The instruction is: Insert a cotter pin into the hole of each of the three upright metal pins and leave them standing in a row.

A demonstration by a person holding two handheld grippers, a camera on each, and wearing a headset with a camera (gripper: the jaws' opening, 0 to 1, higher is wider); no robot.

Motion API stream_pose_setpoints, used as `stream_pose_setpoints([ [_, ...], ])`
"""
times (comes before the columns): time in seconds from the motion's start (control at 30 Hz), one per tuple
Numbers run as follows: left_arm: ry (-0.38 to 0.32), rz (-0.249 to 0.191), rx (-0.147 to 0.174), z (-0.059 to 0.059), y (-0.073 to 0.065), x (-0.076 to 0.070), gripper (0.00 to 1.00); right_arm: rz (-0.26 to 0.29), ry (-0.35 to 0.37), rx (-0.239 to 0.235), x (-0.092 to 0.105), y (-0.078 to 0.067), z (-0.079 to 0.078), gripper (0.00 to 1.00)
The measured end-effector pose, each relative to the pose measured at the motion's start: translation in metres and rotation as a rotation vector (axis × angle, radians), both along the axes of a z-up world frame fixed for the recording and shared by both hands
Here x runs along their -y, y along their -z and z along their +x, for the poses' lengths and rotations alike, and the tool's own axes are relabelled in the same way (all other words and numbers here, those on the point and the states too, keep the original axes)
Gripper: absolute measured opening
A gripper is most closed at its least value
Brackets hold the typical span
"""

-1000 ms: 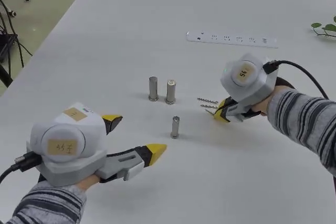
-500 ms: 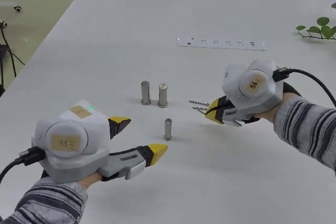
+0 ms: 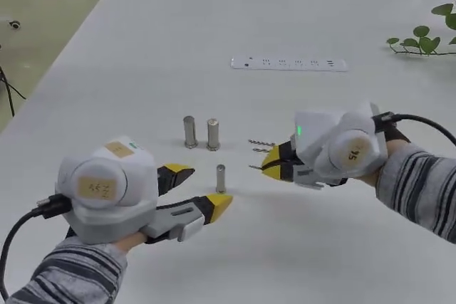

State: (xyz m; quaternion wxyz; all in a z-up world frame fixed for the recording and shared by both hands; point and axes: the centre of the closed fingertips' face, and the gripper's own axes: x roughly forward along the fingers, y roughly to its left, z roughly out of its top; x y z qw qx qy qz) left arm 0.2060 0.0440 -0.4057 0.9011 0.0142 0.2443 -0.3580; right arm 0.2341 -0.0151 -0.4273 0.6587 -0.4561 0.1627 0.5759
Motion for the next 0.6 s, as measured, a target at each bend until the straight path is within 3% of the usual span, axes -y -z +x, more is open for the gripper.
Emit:
stream_pose_setpoints([
  [0.13, 0.013, -0.026, -0.015, -0.004, -0.001, 0.006, 0.32, -0.01, -0.044, 0.029, -0.005, -0.001, -0.011, 0.0],
  [0.47, 0.011, -0.159, -0.084, -0.01, -0.006, 0.019, 0.18, 0.013, -0.132, 0.073, -0.024, -0.014, -0.036, 0.0],
  [0.6, 0.013, -0.188, -0.106, -0.012, -0.006, 0.021, 0.1, 0.026, -0.159, 0.084, -0.03, -0.02, -0.043, 0.0],
])
